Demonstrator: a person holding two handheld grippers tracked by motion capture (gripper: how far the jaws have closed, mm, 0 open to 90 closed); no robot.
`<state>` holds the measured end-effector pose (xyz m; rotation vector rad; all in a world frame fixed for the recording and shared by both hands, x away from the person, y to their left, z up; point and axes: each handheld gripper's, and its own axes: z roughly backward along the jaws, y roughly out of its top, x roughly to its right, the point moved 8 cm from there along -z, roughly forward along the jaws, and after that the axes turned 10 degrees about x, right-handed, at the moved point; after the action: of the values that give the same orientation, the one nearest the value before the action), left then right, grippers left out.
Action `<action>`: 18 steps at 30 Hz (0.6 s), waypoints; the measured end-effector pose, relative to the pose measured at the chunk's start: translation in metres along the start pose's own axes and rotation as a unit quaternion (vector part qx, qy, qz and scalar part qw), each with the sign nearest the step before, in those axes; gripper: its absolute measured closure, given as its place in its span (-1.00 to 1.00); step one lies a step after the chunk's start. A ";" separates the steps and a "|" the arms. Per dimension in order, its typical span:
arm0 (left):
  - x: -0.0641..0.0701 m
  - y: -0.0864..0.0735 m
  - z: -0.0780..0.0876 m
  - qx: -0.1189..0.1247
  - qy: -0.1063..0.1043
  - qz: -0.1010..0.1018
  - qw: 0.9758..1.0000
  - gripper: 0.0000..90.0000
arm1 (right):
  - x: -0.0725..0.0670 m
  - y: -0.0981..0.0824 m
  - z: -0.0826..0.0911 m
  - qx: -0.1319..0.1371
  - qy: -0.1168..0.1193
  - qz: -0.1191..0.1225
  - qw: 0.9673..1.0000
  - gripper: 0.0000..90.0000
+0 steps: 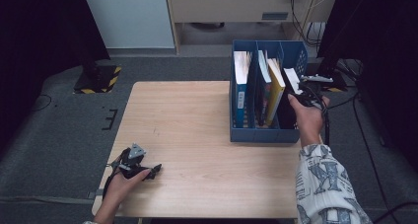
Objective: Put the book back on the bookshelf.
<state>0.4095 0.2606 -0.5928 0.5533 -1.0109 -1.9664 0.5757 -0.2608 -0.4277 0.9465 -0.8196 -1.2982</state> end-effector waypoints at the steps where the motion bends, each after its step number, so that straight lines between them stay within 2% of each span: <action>1: 0.000 0.000 0.000 0.000 0.000 0.000 1.000 -0.93 | 0.000 0.001 0.000 0.000 0.000 0.000 1.000 0.06; 18: 0.000 0.000 -0.001 0.001 0.000 0.001 1.000 -0.93 | 0.000 0.013 -0.004 -0.019 0.007 -0.001 1.000 0.00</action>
<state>0.4099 0.2598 -0.5928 0.5523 -1.0140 -1.9633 0.5848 -0.2605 -0.4175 0.9257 -0.7811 -1.3044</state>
